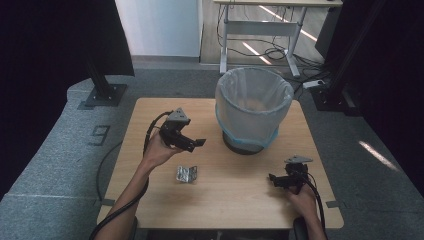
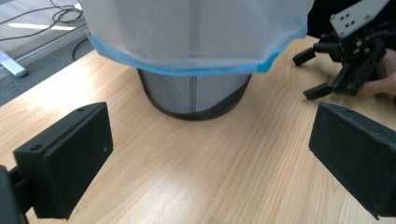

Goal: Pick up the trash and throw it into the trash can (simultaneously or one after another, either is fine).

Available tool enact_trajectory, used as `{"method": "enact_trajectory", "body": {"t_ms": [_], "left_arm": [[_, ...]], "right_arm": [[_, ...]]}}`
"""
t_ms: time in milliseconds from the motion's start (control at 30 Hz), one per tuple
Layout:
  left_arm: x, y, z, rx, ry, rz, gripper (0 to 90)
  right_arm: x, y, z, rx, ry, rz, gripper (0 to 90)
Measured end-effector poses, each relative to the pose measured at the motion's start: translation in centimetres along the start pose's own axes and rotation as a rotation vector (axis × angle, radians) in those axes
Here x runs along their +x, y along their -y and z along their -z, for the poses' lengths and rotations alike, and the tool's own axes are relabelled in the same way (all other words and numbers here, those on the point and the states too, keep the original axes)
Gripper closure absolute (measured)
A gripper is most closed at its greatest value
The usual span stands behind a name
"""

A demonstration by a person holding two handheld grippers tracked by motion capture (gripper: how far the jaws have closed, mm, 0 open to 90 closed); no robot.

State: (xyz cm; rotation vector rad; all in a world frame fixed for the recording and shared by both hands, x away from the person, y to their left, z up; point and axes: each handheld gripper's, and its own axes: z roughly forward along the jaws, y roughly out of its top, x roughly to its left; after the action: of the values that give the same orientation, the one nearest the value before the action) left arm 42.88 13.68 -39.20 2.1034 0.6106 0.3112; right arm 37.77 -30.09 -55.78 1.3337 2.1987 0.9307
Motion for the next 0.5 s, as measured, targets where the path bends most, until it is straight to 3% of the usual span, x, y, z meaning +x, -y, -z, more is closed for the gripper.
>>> {"method": "enact_trajectory", "body": {"t_ms": [500], "left_arm": [[-0.1,4.7,-0.1,-0.005,-0.010,0.010,0.0]], "right_arm": [[0.1,0.0,0.0,-0.002,0.002,-0.007,0.0]]}}
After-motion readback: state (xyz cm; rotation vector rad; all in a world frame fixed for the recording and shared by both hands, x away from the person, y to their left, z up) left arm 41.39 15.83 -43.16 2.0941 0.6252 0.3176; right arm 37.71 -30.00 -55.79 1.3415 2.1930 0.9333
